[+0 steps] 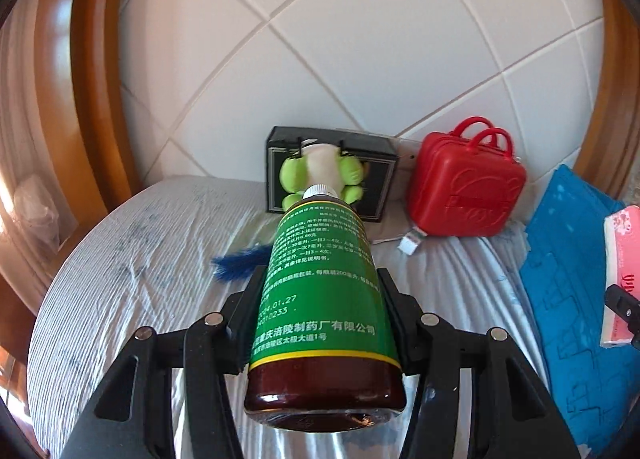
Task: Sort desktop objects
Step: 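Lift the bottle with the left tool while the right tool lifts the tissue pack toward the bin, then release the bottle from the left tool while the right tool releases the tissue pack into the bin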
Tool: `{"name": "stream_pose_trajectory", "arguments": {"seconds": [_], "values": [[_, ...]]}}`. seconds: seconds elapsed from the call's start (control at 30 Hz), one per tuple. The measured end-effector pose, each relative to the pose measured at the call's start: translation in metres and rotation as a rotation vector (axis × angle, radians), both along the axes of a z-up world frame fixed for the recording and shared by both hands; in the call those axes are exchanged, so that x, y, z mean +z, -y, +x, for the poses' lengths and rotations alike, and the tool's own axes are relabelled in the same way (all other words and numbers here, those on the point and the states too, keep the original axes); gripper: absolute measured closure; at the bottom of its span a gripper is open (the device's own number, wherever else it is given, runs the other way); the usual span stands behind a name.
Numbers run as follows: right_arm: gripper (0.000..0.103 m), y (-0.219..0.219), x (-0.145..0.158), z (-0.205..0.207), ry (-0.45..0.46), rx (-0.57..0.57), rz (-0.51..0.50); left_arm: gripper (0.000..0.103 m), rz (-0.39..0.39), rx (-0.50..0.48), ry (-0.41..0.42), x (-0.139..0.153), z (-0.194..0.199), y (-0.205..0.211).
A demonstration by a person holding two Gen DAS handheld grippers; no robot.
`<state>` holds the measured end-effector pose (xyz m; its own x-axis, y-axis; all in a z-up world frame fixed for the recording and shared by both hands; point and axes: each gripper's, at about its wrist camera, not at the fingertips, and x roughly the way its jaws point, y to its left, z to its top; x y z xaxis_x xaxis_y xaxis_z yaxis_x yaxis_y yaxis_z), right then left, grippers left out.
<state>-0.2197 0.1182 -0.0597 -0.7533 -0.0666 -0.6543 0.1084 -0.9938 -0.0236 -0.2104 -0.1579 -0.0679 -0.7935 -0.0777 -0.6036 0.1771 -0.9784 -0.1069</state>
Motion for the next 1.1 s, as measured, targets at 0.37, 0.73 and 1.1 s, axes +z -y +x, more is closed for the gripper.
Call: {"name": "stream_pose_trajectory", "arguments": {"seconds": [0.37,0.73,1.1], "values": [[0.01,-0.085,0.062,0.063,-0.143,-0.156,0.001,0.052,-0.005,-0.299,-0.099,0.055,-0.003,-0.156],[0.01,-0.212,0.088,0.096,-0.192,-0.329,-0.004,0.052,-0.049,-0.538,-0.139,0.084,0.018,-0.339],[0.01,-0.328,0.079,0.109,-0.163,-0.448,0.009,0.052,-0.08,-0.699,-0.145,0.09,0.032,-0.484]]}}
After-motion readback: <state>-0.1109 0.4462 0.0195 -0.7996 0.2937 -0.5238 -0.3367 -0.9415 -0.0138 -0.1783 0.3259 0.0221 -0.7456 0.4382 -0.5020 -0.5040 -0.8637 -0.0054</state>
